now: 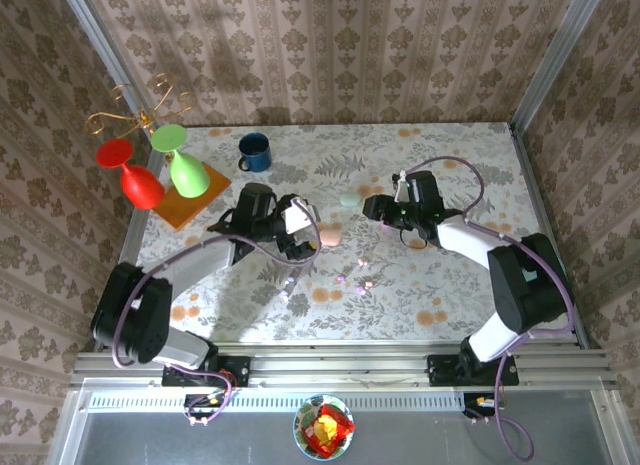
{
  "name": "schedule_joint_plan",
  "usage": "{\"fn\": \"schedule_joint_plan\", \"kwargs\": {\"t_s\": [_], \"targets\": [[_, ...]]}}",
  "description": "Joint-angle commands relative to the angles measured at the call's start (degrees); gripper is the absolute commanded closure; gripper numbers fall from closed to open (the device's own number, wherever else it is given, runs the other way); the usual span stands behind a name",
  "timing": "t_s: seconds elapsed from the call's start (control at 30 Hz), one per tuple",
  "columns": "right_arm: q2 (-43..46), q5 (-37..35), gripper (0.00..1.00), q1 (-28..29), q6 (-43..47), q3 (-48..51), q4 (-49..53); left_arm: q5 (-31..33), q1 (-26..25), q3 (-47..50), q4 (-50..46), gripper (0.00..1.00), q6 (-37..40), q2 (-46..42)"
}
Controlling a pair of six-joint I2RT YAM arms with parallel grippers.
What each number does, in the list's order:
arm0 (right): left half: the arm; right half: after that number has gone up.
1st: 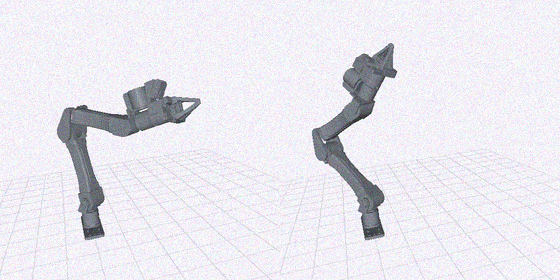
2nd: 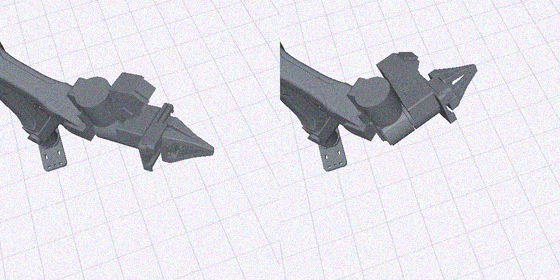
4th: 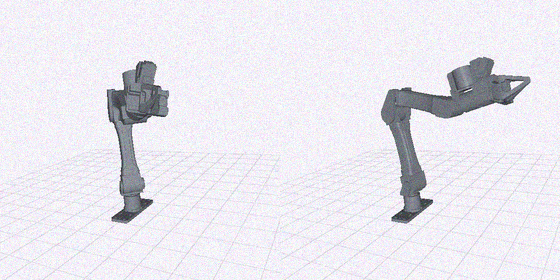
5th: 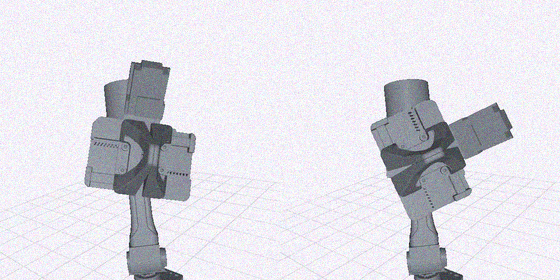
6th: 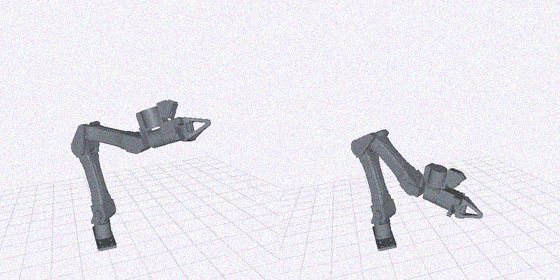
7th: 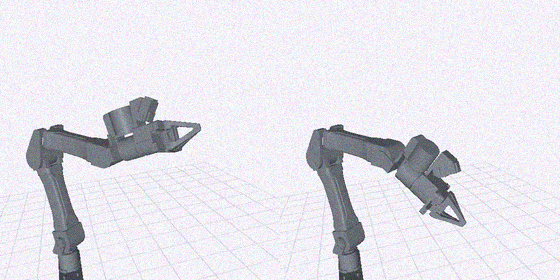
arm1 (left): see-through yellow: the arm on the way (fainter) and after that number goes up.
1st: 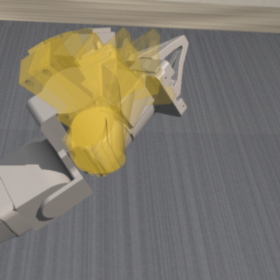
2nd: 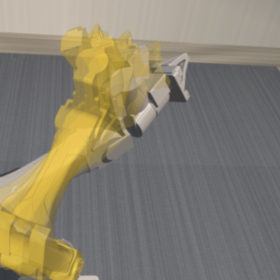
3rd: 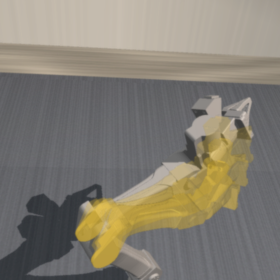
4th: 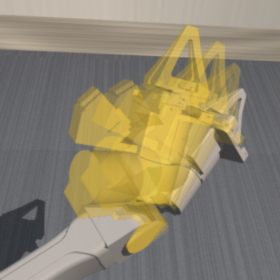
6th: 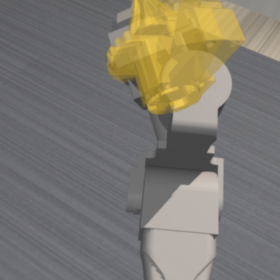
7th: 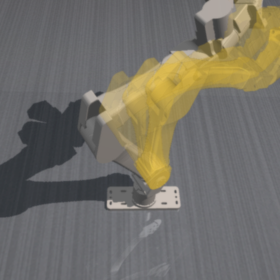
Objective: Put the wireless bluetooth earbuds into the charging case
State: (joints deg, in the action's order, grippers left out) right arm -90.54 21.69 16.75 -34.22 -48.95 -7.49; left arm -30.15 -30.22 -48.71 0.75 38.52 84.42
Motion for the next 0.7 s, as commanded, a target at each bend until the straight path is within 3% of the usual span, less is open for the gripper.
{"fn": "schedule_joint_plan", "kwargs": {"t_s": [0.0, 0.17, 0.67], "targets": [[4.01, -1.36, 0.42, 0.21, 1.98, 2.19, 1.46, -4.11, 0.27, -8.03, -12.76, 0.04, 12.01, 4.97], [6.68, -2.81, 0.42, 0.29, 2.53, 4.36, 1.73, -1.36, -1.24, -19.37, -25.08, 0.06, 17.32, 14.66], [7.75, -3.32, 0.42, -0.07, 2.76, 5.18, 1.86, 6.07, -4.37, -33.77, -36.86, 0.09, 20.66, 30.45]]}}
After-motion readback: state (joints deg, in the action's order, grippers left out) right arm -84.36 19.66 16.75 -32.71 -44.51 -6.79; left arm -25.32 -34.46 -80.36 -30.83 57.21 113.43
